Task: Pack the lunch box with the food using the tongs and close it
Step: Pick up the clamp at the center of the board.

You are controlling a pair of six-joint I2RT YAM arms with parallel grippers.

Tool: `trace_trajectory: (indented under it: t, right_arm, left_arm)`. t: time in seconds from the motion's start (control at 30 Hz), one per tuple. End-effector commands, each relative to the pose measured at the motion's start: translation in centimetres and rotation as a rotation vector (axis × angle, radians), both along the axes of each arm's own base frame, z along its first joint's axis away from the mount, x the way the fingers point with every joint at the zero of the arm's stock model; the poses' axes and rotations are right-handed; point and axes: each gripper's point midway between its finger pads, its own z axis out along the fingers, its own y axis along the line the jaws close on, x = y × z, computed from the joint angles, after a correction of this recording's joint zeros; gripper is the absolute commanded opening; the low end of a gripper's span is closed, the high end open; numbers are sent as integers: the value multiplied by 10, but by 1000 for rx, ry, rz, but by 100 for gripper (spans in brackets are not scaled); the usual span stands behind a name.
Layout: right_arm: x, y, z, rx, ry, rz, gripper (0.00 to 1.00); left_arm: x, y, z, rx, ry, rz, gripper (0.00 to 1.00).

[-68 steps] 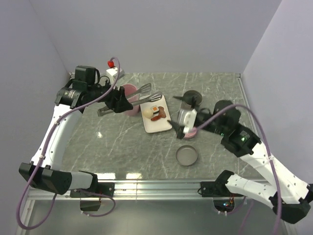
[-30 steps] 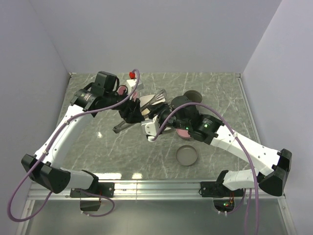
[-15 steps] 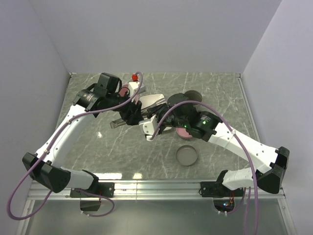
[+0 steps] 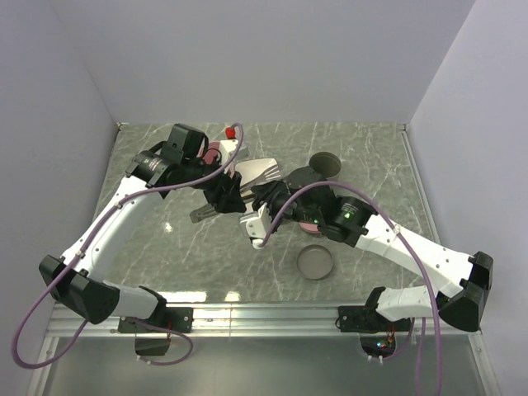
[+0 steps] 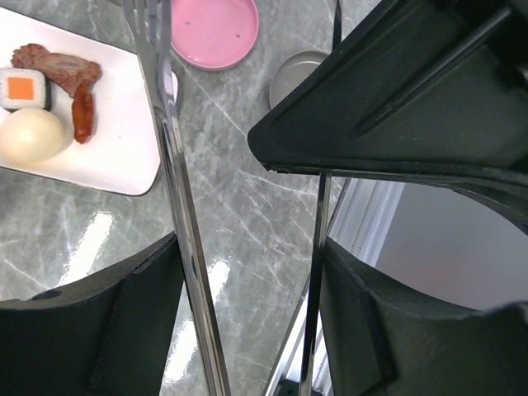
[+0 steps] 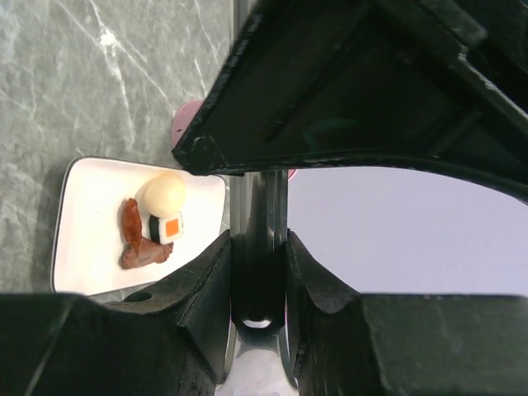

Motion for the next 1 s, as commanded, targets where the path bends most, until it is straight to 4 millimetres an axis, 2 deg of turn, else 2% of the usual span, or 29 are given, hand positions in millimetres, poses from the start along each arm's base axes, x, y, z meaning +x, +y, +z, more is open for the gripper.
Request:
trace_trajectory:
  t: [0.0,0.2,0.27,0.3,0.4,0.5,0.73,0.9,0.97]
  right_arm:
    - [1,-6,13,13,-84,-8,30]
    - [3,-4,17,33,-76,-23,31]
    - [3,-4,20,43,-79,-27,34]
    - [3,-4,20,50,-79,-31,39]
    - [3,-5,26,86,-95,-47,69]
    - [-2,-8,34,121,-90,-48,79]
    - [-23,-31,45,187,-47,-81,85]
    - [-30,-53,56,304,134,-216,86]
    - [-29,-65,60,345,168,-270,86]
  left_arm:
    - [-2,-6,13,-45,-8,-24,67]
    - [-1,-7,12,-48,3,-22,66]
    - [-1,-7,10,-44,4,-14,65]
    - [0,-7,10,-45,2,-12,64]
    - [6,-4,7,-34,-4,22,61]
    - [15,3,6,-31,-8,82,59]
    - [39,20,20,-32,-120,181,59]
    - [43,33,18,34,-170,213,63]
    - [51,39,16,84,-194,257,63]
